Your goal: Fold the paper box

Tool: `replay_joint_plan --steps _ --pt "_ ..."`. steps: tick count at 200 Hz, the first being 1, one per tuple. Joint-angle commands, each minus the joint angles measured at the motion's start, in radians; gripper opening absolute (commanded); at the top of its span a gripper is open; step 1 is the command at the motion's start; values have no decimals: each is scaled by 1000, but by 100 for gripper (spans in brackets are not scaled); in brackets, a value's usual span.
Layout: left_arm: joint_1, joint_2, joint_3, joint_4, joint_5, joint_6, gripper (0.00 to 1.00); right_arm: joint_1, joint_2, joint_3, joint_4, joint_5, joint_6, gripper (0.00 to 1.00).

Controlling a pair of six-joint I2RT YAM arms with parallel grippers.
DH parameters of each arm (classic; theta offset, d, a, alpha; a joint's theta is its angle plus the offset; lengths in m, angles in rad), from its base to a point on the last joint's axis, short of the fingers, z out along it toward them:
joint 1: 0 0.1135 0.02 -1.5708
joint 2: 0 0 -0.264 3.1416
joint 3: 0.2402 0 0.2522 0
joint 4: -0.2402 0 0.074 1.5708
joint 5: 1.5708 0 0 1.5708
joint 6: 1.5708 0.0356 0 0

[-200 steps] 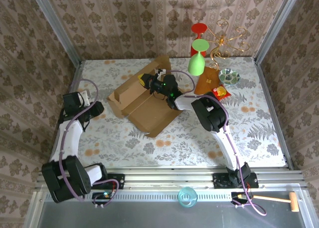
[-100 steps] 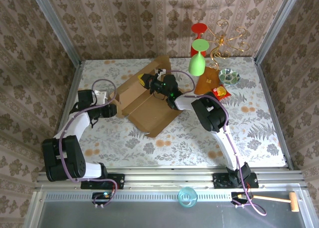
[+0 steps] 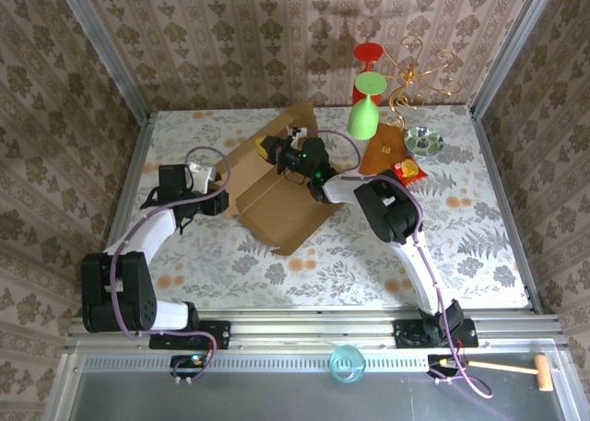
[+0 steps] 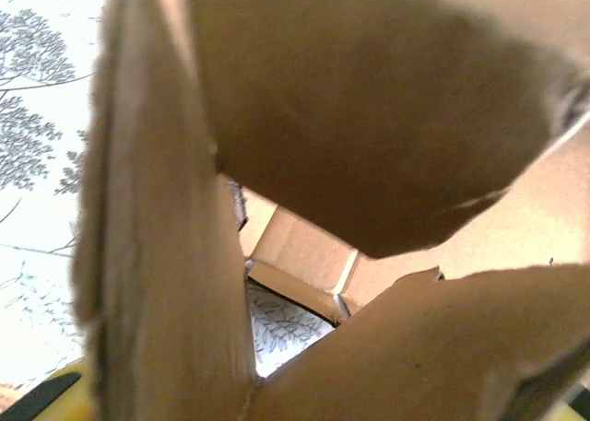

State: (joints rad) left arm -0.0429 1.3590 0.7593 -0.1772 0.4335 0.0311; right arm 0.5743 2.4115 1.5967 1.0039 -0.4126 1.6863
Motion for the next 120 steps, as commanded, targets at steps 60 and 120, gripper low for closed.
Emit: replay_joint_plan --steps 60,120 --pt "-68 -16 -36 86 -90 -94 45 13 6 23 -48 -17 21 0" --pt "-128 44 20 75 -216 -185 46 15 11 28 -45 -13 27 0"
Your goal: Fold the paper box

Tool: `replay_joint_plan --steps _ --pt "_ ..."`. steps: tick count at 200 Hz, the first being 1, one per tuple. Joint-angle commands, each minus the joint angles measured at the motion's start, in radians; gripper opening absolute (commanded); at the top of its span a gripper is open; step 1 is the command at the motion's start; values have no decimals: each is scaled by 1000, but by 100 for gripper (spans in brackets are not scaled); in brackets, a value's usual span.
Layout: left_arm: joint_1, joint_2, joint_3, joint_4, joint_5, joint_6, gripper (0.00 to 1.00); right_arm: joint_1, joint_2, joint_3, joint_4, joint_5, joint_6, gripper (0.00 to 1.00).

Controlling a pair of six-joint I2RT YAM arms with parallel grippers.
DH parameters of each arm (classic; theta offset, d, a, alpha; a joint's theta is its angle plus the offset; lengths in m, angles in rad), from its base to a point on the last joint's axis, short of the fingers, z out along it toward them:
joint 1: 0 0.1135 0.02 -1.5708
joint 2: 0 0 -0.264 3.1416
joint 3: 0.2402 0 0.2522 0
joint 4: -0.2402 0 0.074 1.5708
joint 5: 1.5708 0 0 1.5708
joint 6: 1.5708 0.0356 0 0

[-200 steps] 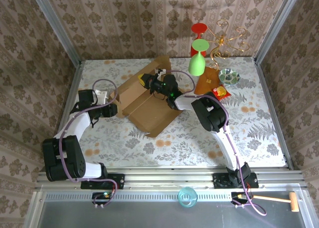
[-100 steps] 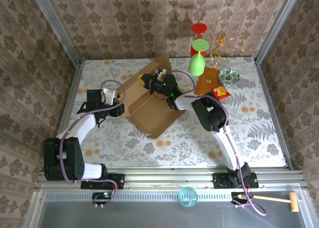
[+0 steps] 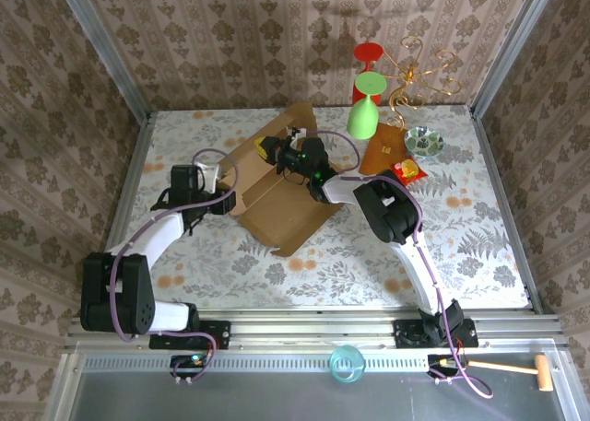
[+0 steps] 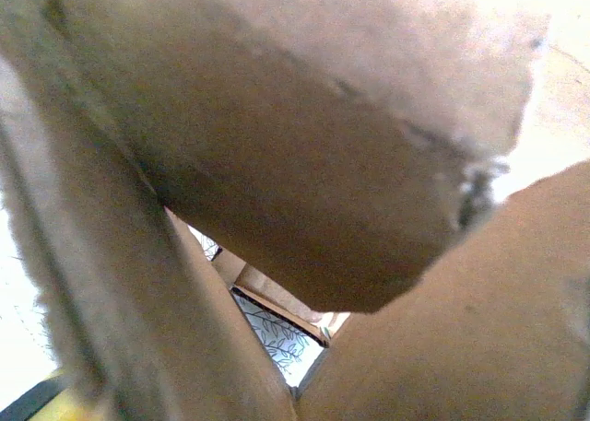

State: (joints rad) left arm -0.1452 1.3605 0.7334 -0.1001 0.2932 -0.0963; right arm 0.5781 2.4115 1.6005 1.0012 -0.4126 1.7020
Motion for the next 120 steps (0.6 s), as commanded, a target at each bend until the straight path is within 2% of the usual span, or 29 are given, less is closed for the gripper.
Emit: replay_joint_plan --steps 1,46,73,120 --pt "-27 44 47 -4 -79 -59 46 11 11 24 -42 -13 12 0" --pt "-72 105 97 -41 -228 -131 48 15 9 27 -42 -6 18 0" --pt "-95 146 136 -68 -310 -172 41 17 10 23 -41 1 21 0" --pt "-141 214 212 -129 -453 -221 36 27 8 30 -46 14 33 0"
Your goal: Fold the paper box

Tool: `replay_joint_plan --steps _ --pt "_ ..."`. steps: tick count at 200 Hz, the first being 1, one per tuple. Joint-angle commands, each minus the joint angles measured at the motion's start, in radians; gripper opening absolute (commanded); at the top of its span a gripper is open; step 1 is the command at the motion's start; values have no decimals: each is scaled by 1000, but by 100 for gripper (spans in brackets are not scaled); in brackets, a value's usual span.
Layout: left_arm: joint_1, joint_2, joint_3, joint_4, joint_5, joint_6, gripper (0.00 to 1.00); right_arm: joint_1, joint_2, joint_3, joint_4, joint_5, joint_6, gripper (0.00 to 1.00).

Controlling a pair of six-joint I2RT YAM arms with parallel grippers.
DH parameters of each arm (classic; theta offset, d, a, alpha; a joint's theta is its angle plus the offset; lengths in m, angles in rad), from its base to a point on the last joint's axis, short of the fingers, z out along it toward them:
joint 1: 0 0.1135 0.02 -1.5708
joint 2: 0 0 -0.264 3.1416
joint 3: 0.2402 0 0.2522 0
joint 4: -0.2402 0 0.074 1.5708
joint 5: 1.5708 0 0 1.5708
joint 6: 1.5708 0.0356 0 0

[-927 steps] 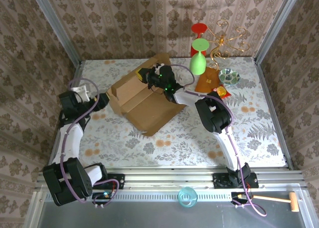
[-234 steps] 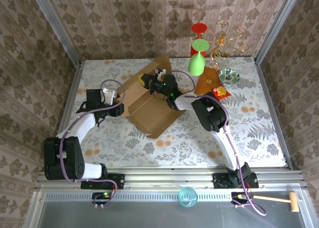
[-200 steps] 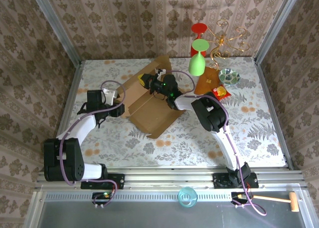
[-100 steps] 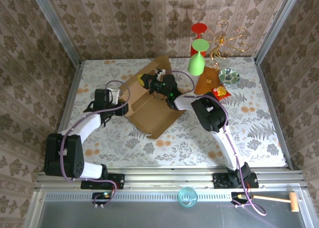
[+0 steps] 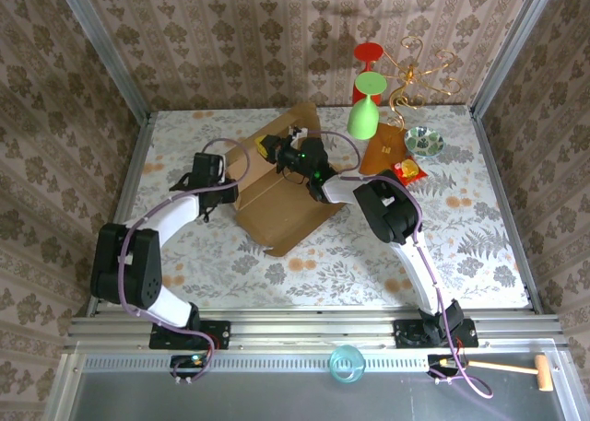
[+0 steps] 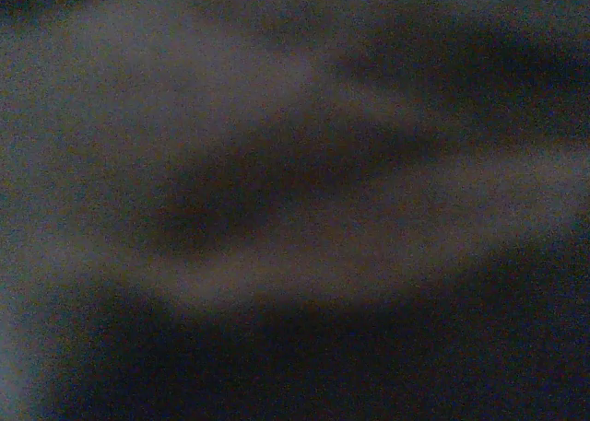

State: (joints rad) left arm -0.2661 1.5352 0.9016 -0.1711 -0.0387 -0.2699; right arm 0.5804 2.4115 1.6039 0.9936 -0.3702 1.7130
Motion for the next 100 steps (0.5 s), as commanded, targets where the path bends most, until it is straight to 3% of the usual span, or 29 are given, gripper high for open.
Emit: replay_joint_plan --steps 1,39,56,100 --pt "-21 40 45 -59 -122 -49 36 24 8 27 -39 -27 21 0" --pt "-43 79 88 -89 -213 -87 18 29 1 27 -47 -11 30 0" --pt "-59 97 104 -104 -253 -107 0 32 -4 22 -53 1 36 0" --pt "-86 127 124 -130 -303 -146 0 39 -17 13 -72 32 48 0"
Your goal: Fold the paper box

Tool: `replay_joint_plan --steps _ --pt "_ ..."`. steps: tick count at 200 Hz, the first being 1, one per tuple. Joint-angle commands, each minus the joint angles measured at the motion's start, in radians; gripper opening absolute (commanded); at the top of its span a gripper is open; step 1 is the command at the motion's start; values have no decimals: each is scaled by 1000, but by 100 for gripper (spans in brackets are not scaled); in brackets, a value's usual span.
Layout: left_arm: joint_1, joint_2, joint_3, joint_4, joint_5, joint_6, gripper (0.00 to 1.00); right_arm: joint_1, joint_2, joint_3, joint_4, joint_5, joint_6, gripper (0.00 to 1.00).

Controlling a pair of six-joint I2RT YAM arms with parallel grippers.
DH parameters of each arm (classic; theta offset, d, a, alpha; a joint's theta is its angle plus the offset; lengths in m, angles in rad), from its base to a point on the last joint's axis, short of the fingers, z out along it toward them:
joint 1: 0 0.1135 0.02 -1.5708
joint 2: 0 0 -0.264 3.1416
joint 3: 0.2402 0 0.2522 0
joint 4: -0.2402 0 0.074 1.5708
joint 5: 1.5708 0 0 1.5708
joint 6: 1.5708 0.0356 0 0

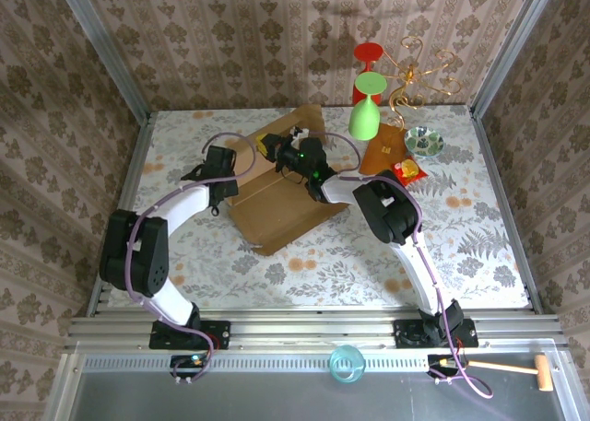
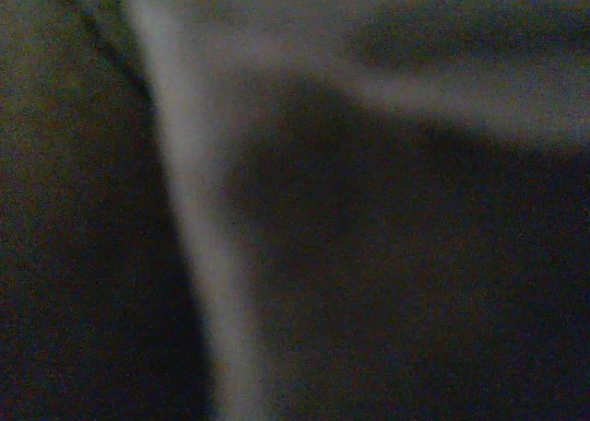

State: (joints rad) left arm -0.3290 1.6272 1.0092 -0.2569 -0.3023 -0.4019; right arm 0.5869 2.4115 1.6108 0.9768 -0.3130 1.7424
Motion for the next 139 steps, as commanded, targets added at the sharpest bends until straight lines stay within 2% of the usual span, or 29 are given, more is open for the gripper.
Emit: replay_joint_plan --steps 1,35,51,71,113,139 --pt "-24 36 17 -44 -40 -14 0 33 -17 7 -56 -25 18 0" --pt "-34 57 22 -47 -45 -20 0 40 -21 11 -68 -13 25 0" --pt "-33 73 28 -49 -37 -22 13 40 -21 13 -75 -14 25 0" --pt "-33 92 32 -44 -28 -26 20 40 -23 12 -74 -11 24 0" --pt "-30 105 32 -14 -42 -28 22 40 -26 5 -73 -7 27 0" --pt "-28 113 37 0 -54 -34 13 40 -27 0 -69 3 35 0"
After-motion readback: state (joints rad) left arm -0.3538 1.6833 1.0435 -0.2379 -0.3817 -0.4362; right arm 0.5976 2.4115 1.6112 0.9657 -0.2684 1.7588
